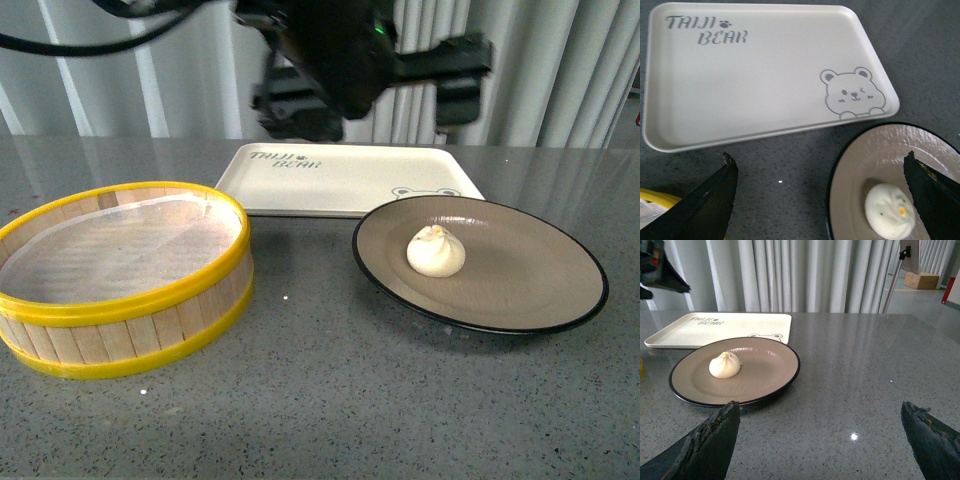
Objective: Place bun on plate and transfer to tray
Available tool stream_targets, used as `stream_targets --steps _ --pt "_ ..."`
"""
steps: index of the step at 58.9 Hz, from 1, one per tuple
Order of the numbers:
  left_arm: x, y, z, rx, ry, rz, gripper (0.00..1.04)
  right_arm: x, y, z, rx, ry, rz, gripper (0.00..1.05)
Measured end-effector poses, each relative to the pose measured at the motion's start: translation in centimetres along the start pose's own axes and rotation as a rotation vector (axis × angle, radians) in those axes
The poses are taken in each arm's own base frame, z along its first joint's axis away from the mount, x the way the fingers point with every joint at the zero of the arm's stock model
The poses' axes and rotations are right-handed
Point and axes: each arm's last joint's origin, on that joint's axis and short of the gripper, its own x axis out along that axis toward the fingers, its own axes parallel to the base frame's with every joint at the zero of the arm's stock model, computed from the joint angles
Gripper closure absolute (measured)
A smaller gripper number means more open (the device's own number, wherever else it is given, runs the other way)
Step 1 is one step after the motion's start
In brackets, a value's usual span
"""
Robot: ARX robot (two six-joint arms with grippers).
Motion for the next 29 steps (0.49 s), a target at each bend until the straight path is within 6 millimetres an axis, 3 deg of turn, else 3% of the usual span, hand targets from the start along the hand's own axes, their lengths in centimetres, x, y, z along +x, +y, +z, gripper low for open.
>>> stream_targets --steps 7,13,22,29 --pt "0.2 0.1 -0.4 0.003 0.009 0.006 0.07 0.0 0.0 0.0 0.000 0.000 0.001 0.08" --pt "-0.4 0.8 -2.0 0.071 -0.289 0.217 0.23 0.0 0.0 0.0 0.000 0.000 0.000 0.08" --pt "-5.8 4.6 -5.5 0.084 -0.528 0.274 0.50 0.0 0.0 0.0 0.000 0.000 -0.003 0.08" --pt "-10.0 8.4 -8.6 0.082 -0.563 0.326 0.73 0.0 0.0 0.0 0.000 0.000 0.001 0.08"
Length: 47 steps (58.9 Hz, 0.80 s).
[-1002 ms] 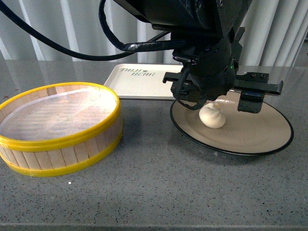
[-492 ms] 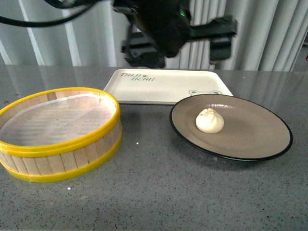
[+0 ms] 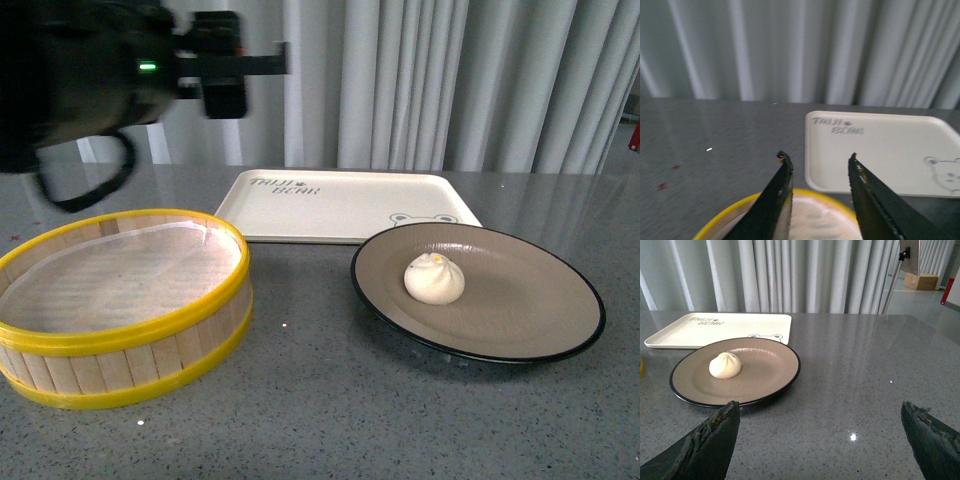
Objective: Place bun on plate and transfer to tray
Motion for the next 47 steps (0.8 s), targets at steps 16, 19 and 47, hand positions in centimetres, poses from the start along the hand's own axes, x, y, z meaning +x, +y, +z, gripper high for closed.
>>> stream_targets --steps 16,19,47 --pt "-6.4 4.1 -3.4 0.028 0.051 -0.034 1.01 0.0 0.0 0.0 0.000 0.000 -0.001 0.08" --pt "-7.3 4.8 -3.6 0.027 0.049 -0.027 1.01 0.0 0.0 0.0 0.000 0.000 -0.001 0.08" --pt "-13.8 8.1 -5.4 0.028 0.056 -0.011 1.01 0.0 0.0 0.0 0.000 0.000 0.000 0.08"
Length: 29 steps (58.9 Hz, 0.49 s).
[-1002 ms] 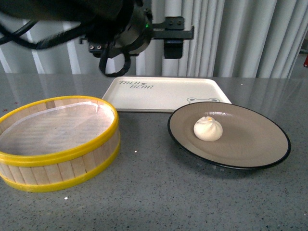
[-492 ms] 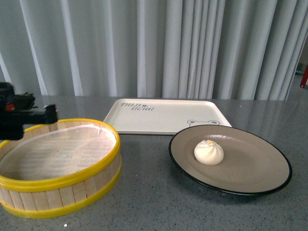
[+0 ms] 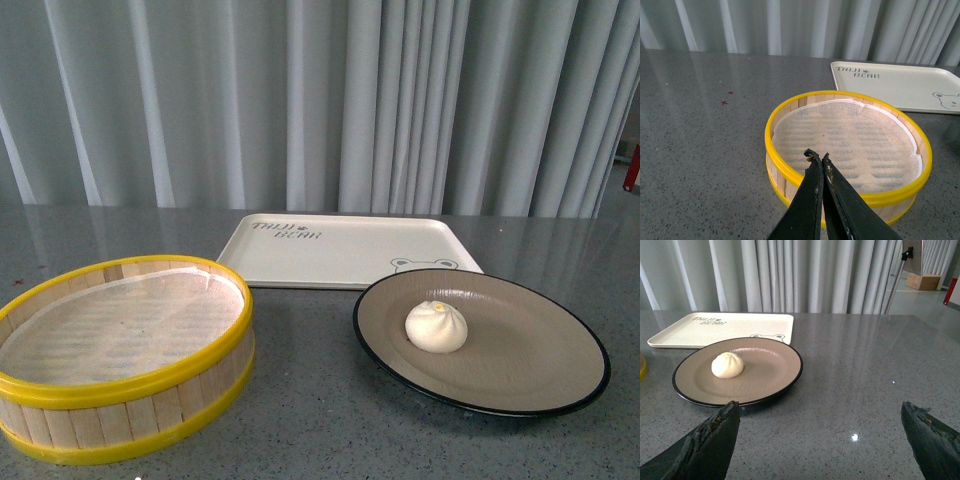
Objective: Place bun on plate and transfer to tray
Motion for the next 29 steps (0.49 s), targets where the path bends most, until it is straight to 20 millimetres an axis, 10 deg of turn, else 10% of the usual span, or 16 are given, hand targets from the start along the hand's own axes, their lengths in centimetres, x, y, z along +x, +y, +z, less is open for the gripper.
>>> stream_targets --steps 29 --pt "-3.4 1.3 -0.8 -0.001 -0.021 -0.005 1.01 0.0 0.0 0.0 0.000 0.000 0.000 0.08"
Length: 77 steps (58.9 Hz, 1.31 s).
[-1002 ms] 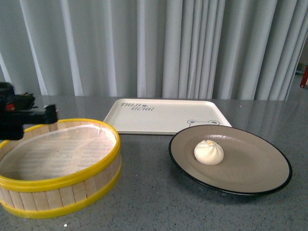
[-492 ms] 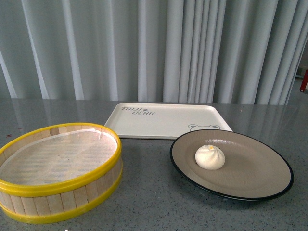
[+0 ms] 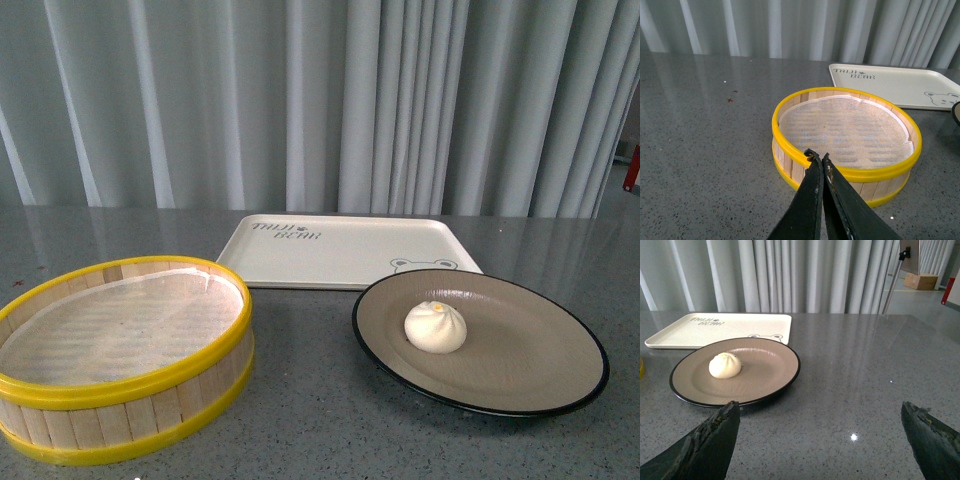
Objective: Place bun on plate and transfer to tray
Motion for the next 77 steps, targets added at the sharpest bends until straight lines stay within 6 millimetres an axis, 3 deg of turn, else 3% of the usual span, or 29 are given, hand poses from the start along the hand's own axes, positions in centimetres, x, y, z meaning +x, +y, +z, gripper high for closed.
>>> stream_targets --steps 77 --pt "-4.7 0.0 0.4 0.001 -0.018 0.000 1.01 0.0 0.0 0.0 0.000 0.000 0.000 0.08"
